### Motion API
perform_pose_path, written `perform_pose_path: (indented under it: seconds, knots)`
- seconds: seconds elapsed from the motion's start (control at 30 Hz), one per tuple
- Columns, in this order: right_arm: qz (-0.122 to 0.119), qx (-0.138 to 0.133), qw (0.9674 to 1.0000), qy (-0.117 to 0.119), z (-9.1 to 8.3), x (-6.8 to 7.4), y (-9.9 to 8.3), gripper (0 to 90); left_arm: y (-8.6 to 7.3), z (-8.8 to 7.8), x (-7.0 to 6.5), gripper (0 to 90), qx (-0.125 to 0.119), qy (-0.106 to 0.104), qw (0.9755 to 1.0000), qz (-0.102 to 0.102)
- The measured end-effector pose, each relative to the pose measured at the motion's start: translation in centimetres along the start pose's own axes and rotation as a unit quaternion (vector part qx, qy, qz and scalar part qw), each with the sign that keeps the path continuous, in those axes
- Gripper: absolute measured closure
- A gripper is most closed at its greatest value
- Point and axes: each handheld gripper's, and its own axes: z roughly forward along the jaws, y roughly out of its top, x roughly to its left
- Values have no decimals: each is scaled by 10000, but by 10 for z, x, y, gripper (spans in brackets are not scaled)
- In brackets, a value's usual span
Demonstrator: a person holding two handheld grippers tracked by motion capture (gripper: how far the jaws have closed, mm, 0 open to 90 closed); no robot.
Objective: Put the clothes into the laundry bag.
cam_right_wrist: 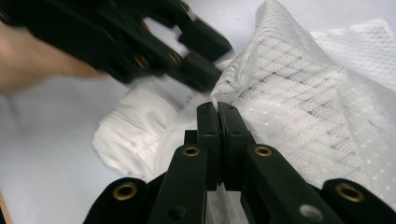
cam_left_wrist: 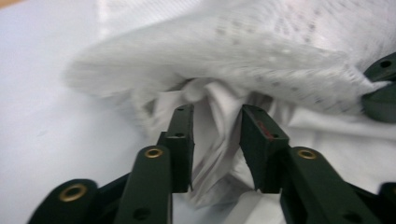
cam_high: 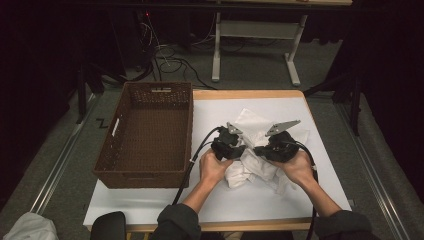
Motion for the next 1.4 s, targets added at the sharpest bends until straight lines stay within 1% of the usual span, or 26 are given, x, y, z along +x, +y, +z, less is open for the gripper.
perform_pose_path:
  seconds: [0.07, 0.13, 0.17, 0.2, 0.23, 0.27, 0.33, 0.37, 0.43, 0.5, 0.53, 0.6, 0.73, 0.77, 0.83, 0.9, 0.97, 1.07, 1.13, 1.17, 1.2, 1.23, 1.3, 1.33, 1.37, 1.4]
  knots:
    - [-20, -26, 10000, -44, -2, -2, -1, 897, 1, -7, 7, 617, 39, 194, 9997, -126]
    - [39, -60, 9999, -73, -3, -3, -1, 897, 1, -7, 12, 615, 203, 341, 9990, -222]
    - [49, -60, 9999, -88, -4, -3, -1, 898, 1, -6, 13, 615, 289, 404, 9985, -232]
    - [44, -49, 9999, -97, -4, -3, -1, 897, 1, -2, 14, 616, 412, 532, 9974, -242]
    - [43, -46, 9999, -107, -3, -3, -1, 897, 1, 2, 15, 616, 533, 610, 9964, -249]
    - [63, -38, 9999, -115, -3, -2, -1, 897, 1, 7, 16, 617, 610, 712, 9953, -257]
    - [38, -32, 9999, -127, -3, -2, -1, 897, 1, 16, 18, 617, 671, 812, 9938, -353]
    - [-16, -26, 9999, -133, -3, -2, -1, 897, 2, 21, 19, 608, 734, 844, 9931, -361]
    - [-10, -34, 9999, -127, -4, -3, -1, 897, 3, 33, 21, 568, 781, 791, 9927, -469]
    - [42, -40, 9999, -142, -4, -3, -2, 897, 4, 42, 24, 542, 772, 796, 9918, -633]
    - [28, -52, 9999, -152, -4, -3, -2, 896, 4, 45, 26, 526, 749, 754, 9914, -757]
    - [24, -47, 9999, -157, -5, -4, -3, 896, 5, 49, 30, 512, 661, 676, 9913, -911]
    - [55, -11, 9999, -151, -4, -5, -3, 896, 6, 56, 33, 497, 725, 499, 9903, -1071]
    - [55, -1, 9999, -156, -4, -5, -3, 896, 6, 57, 34, 490, 723, 489, 9904, -1070]
    - [25, -16, 9999, -158, -3, -4, -3, 896, 9, 57, 35, 464, 709, 558, 9909, -999]
    - [10, -26, 9999, -166, -3, -4, -4, 896, 11, 53, 36, 447, 544, 658, 9920, -926]
    - [24, -40, 9999, -164, -4, -5, -4, 896, 12, 51, 37, 450, 479, 610, 9922, -974]
    - [55, -36, 9998, -167, -4, -6, -4, 896, 11, 58, 37, 453, 589, 552, 9914, -1031]
    - [-7, 2, 9998, -182, -4, -5, -4, 896, 10, 62, 37, 465, 618, 497, 9911, -1072]
    - [-18, 21, 9998, -190, -3, -4, -4, 896, 10, 66, 37, 481, 655, 433, 9912, -1063]
    - [-16, 24, 9998, -198, -3, -4, -4, 896, 9, 69, 36, 515, 730, 369, 9916, -1004]
    - [2, 40, 9998, -203, -3, -4, -4, 896, 9, 72, 36, 539, 832, 376, 9919, -886]
    - [21, 71, 9998, -203, -3, -5, -4, 896, 12, 73, 35, 555, 892, 363, 9921, -801]
    - [23, 35, 9998, -216, -3, -6, -4, 896, 13, 74, 34, 585, 930, 271, 9924, -759]
    - [15, 55, 9997, -218, -3, -6, -4, 896, 14, 75, 32, 670, 934, 175, 9929, -720]
    - [-10, 55, 9997, -225, -4, -7, -5, 896, 14, 75, 30, 745, 927, 161, 9935, -641]
